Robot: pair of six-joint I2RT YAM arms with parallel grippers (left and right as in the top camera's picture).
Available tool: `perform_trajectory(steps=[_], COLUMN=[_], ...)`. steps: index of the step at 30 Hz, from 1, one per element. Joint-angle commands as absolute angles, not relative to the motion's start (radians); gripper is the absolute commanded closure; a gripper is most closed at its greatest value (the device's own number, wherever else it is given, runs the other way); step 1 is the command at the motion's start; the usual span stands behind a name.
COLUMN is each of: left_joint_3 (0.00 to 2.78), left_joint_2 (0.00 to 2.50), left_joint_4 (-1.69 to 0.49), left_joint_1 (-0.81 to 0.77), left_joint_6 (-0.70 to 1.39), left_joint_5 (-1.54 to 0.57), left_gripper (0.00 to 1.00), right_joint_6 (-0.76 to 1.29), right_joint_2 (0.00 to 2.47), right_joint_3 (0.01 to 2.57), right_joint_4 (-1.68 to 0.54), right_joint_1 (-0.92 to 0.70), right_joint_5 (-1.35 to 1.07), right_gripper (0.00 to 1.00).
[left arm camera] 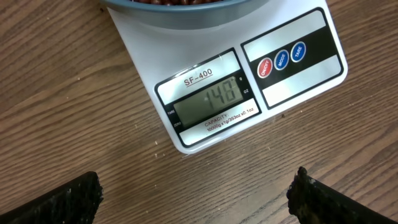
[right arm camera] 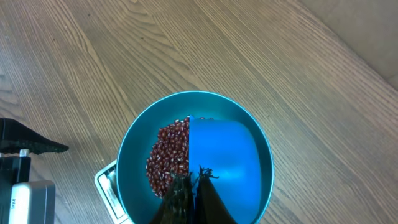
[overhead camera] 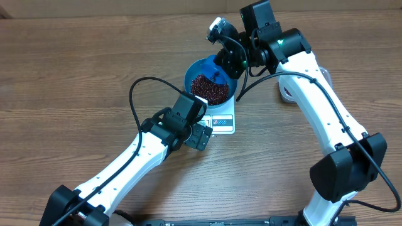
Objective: Scoop item into bowl and weigh 150g on scale
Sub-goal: 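Keep tilting the blue scoop over the teal bowl with the right gripper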
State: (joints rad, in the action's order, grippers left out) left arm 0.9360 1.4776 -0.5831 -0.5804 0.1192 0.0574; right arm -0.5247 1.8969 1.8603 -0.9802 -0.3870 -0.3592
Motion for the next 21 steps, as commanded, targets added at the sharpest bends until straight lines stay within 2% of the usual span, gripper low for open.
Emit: perform_trajectory(steps=[1, 18, 21], left_joint_3=[0.934, 0.934, 0.934], left_joint_2=[1.477, 1.477, 1.477], left_joint_4=[-0.583, -0.582, -0.582], left_joint_1=[-0.576, -0.576, -0.576], left_joint_6=[0.1, 0.1, 0.1], left_joint_5=[0.07, 0.07, 0.07], left_gripper=[0.01, 0.0, 0.0], right_joint_6=[-0.552, -0.547, -0.496], right_joint_2=[1.848, 1.848, 1.848], right_joint_3=[1.891, 1.891, 1.891], right_joint_4=[-0.98, -0.958, -0.939], right_joint_1=[-0.392, -0.39, -0.391], right_joint_5=[-0.36, -0.356, -0.361], right_gripper=[0.96, 0.96, 0.96])
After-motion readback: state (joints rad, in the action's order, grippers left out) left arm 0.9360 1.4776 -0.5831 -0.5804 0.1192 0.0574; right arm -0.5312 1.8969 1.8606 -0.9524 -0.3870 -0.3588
